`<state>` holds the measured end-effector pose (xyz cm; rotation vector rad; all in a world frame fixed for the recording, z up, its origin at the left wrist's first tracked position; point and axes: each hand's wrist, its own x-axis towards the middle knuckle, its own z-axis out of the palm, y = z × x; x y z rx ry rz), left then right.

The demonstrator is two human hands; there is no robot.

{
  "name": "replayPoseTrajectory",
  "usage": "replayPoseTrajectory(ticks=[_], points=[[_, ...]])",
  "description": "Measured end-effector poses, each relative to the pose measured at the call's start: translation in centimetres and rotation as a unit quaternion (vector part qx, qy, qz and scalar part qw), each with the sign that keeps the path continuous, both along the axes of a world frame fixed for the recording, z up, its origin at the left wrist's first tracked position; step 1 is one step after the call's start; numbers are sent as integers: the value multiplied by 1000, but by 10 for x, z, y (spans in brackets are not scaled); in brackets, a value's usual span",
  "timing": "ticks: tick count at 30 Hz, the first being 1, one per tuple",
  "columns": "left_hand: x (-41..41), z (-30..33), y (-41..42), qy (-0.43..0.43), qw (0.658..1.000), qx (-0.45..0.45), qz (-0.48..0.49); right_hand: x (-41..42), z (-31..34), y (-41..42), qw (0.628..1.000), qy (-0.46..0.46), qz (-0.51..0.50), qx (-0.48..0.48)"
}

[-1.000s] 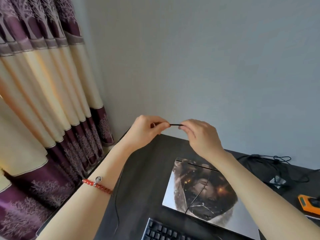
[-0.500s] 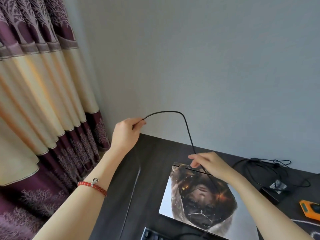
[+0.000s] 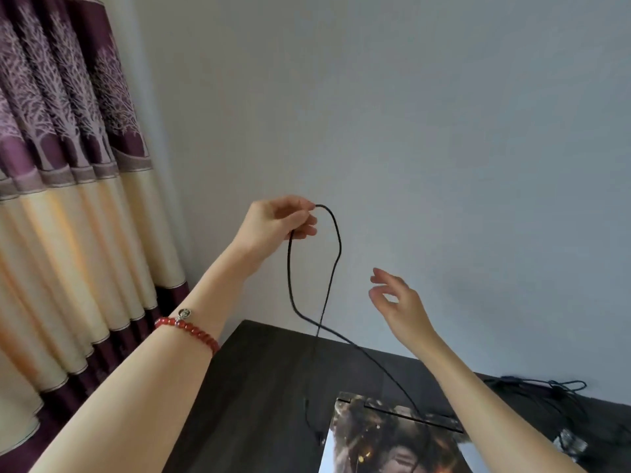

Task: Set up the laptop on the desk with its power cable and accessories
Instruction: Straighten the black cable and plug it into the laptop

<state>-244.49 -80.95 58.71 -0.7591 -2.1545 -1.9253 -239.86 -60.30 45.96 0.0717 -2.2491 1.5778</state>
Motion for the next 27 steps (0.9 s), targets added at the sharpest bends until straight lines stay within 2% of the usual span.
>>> replayPoseTrajectory(ticks=[3,7,9,11,15,18,22,24,27], points=[[-1,-10,-5,22,999,-50,1,-18,21,-5,998,14,33,43],[-4,-29,-13,41,997,-49,32,-41,43,-23,991,3,87,97],[-8,-40,-23,47,994,-17,98,-44,39,-33,987,-26,119,105],[-13,-55,-39,37,984,15,175,-43,22,-33,978,-50,132,153],[-16,-95,-77,-14,943,39,329,-38,-24,-8,975,-61,67,202],[-16,-125,-99,-38,913,0,405,-35,-51,13,975,-55,-34,214],[-24,-167,-121,-72,880,-74,465,-22,-84,14,966,-58,-115,223],[-31,-189,-131,-88,865,-142,474,-16,-95,6,965,-66,-115,228],[-41,-225,-140,-108,867,-228,429,-7,-106,-21,976,-74,-72,191]])
